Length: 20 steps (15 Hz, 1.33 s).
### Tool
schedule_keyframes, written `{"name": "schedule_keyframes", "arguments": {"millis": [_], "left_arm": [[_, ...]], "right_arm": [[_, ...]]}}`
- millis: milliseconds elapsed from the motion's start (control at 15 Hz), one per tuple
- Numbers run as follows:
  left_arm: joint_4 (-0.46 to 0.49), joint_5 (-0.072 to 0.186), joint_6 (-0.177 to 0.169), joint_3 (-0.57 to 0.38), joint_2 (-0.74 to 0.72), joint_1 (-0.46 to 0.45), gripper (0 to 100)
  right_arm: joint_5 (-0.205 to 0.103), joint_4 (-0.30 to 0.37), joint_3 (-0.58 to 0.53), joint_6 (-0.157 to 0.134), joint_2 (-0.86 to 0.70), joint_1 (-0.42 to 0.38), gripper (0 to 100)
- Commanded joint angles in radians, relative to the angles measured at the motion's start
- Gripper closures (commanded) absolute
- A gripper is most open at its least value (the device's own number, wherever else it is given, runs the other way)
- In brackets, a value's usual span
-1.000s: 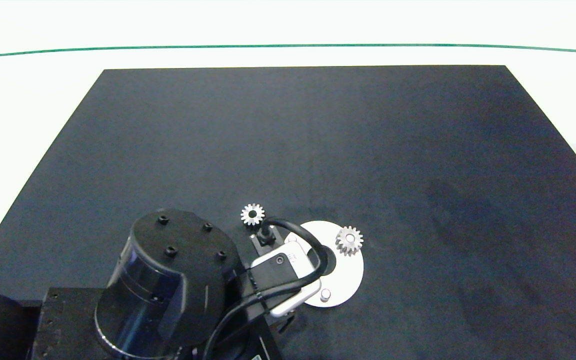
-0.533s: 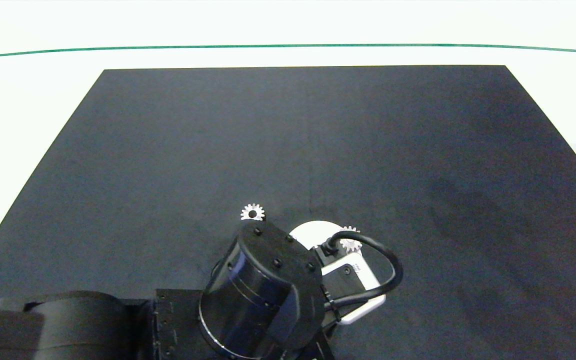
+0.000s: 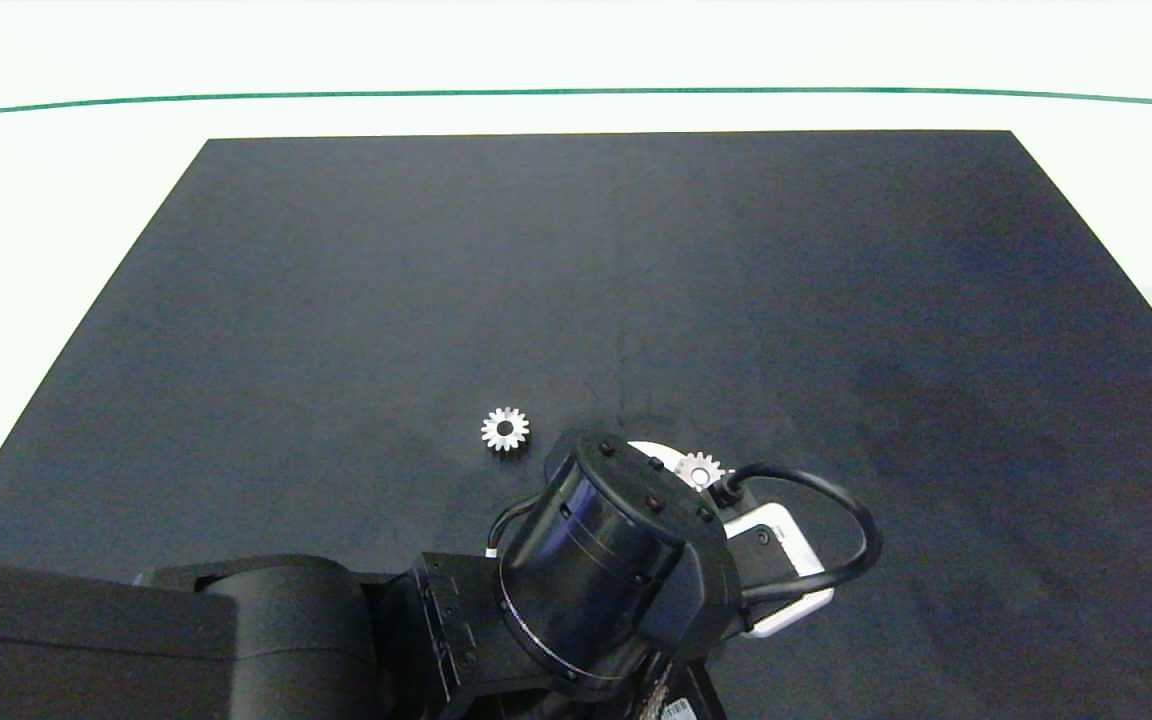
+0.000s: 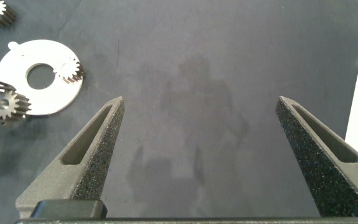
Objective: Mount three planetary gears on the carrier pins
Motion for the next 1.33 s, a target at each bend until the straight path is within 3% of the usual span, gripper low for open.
{"name": "schedule_keyframes", "arguments": {"millis": [67, 200, 1333], "left_arm": [[0.021, 0.002, 0.008, 0.000, -0.018, 0.017, 84], [0.058, 0.002, 0.024, 0.001, -0.038, 0.029, 84], [0.056, 0.002, 0.034, 0.011, -0.021, 0.034, 84]], "right_arm": [[-0.002, 0.003, 0.002, -0.002, 0.000, 0.000, 0], [-0.002, 0.003, 0.010, -0.002, 0.000, 0.000, 0], [-0.002, 0.003, 0.008, 0.000, 0.000, 0.000, 0]]}}
